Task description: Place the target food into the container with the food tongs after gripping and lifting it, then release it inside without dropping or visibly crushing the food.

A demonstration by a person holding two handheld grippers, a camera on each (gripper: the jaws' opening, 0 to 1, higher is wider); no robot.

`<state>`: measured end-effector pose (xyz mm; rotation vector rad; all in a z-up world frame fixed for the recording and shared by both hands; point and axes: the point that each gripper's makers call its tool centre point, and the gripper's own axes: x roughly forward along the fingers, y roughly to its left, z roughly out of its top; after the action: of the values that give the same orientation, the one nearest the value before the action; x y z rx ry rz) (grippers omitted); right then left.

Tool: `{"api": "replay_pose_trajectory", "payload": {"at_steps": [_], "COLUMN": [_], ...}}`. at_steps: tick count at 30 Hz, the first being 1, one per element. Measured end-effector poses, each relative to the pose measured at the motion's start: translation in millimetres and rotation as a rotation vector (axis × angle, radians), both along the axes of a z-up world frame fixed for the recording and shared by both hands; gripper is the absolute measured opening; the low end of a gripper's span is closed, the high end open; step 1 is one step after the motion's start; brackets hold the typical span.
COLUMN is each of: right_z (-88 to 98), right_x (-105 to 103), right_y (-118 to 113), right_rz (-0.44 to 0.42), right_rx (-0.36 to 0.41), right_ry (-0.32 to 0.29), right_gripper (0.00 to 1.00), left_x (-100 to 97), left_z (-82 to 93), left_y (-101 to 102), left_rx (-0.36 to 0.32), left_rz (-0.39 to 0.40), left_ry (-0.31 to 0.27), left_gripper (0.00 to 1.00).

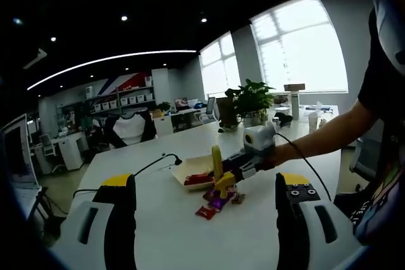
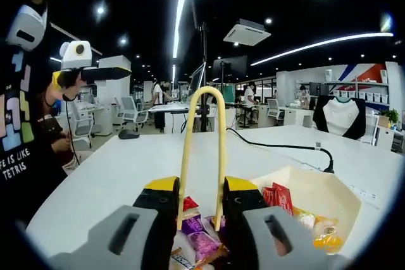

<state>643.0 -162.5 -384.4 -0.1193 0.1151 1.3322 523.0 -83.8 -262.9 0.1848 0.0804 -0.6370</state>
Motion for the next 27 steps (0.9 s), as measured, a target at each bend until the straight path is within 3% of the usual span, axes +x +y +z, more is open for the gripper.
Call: {"api": "replay_pose_trajectory", "payload": {"at_steps": [23, 27], "right_z": [-27.2, -26.3], "right_x": [-8, -6], "right_y": [8, 8], "right_rz": [0.034, 0.009], "right_rx": [-0.071, -0.059], "right_ry": [-0.007, 0.002], "right_gripper": [0.24, 0.22], "left_x": [-1.2, -1.6], "left_z": [-4.9, -6.3], "left_y": [-2, -2], "left_rx": [0.003, 0.005], "left_rz": [0.004, 0.005], "left_ry": [0.018, 0.021], "left_gripper": [0.96, 0.96]}}
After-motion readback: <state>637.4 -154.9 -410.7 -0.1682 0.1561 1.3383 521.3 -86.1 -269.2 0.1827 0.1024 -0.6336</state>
